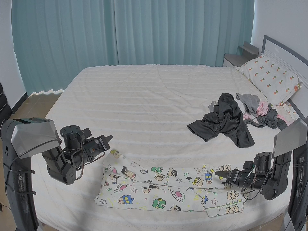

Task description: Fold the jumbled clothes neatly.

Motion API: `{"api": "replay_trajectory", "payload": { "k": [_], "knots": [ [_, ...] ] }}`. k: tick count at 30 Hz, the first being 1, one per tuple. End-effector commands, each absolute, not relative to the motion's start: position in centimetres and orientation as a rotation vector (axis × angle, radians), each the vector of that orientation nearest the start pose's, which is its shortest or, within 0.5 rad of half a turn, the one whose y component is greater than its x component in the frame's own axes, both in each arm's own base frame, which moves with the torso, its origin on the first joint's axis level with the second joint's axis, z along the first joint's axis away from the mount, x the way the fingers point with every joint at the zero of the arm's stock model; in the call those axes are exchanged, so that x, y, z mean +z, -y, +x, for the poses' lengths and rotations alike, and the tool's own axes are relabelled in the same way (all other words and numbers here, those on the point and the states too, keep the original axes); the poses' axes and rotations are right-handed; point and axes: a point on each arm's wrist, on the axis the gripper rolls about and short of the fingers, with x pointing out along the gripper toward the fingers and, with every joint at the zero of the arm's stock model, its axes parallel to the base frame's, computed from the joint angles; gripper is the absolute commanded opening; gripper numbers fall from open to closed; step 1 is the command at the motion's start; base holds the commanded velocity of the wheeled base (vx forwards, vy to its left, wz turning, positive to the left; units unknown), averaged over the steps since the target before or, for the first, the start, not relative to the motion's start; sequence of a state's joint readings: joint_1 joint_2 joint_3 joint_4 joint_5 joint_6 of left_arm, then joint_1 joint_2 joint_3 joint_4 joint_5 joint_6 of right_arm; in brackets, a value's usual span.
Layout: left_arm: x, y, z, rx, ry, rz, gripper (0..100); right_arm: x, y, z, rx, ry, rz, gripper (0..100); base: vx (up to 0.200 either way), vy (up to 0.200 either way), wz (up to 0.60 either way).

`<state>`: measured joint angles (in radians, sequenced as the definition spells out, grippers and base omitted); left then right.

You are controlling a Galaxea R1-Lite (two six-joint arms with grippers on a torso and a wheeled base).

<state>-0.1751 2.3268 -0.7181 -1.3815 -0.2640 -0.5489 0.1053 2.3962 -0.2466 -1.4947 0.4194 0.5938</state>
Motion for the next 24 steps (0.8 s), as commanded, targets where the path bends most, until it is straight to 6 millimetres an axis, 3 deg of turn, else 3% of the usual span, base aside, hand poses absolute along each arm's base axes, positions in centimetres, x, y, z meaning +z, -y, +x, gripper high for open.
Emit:
{"api": "replay_trajectory", "payload": {
  "k": [1,8,18,19,24],
  "knots": [
    [1.6,7.2,37.2,-0.367,-0.336,-0.544,0,-5.0,-3.9,26.5,0.296,-0.811,0.663,100,0.0,0.0,0.0],
    [1.1,6.8,37.0,-0.344,-0.383,-0.545,0,-5.1,-3.9,26.5,0.297,-0.814,0.661,100,0.0,0.0,0.0],
    [-1.2,4.7,35.8,-0.228,-0.65,-0.534,0,-5.2,-4.1,26.4,0.301,-0.823,0.655,100,0.0,0.0,0.0],
    [-1.3,4.7,35.8,-0.231,-0.654,-0.522,100,-5.3,-4.0,26.3,0.301,-0.825,0.652,100,0.0,0.0,0.0],
    [-2.2,4.6,35.7,-0.267,-0.69,-0.417,100,-5.4,-4.1,26.3,0.304,-0.829,0.645,100,0.0,0.0,0.0]
  ]
}}
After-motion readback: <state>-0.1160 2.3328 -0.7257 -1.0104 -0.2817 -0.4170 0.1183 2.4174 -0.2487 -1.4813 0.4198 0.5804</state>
